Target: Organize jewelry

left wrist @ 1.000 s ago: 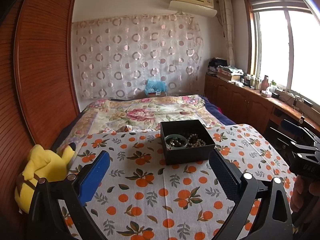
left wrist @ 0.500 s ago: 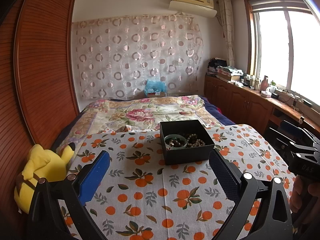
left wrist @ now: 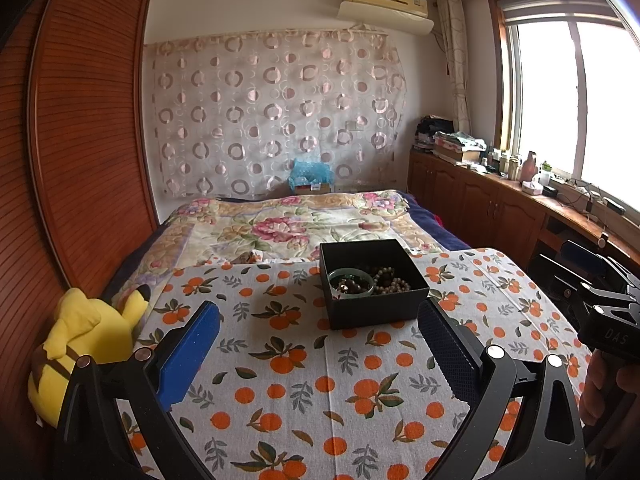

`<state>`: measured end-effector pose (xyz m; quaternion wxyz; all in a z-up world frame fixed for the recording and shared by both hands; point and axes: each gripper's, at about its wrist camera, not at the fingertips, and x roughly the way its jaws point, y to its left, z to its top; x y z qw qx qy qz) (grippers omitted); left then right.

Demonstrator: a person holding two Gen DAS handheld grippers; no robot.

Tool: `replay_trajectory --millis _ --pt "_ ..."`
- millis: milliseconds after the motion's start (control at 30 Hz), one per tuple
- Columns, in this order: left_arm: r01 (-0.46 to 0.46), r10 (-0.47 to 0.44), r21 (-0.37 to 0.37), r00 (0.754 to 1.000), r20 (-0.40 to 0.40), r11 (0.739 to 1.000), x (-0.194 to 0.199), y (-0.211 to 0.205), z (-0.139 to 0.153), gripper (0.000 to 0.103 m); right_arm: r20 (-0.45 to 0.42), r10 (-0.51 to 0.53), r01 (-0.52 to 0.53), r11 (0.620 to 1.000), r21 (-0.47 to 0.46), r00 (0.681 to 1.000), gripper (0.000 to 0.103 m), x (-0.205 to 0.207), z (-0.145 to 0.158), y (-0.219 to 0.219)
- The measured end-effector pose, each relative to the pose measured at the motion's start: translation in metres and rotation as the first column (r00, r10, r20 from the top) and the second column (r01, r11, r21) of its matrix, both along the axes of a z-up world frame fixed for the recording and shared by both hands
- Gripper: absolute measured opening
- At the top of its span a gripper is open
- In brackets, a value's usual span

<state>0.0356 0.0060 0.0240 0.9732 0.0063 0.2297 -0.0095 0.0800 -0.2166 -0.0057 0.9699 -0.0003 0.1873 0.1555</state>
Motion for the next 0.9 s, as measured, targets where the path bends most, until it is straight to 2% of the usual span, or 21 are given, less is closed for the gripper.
replay_trajectory --millis 900 --pt "0.000 0.000 0.003 1.000 0.002 1.000 0.0003 0.0000 0.0004 0.095 0.002 -0.002 0.002 1.000 0.002 1.000 0.100 -0.0006 0.0008 -0.0026"
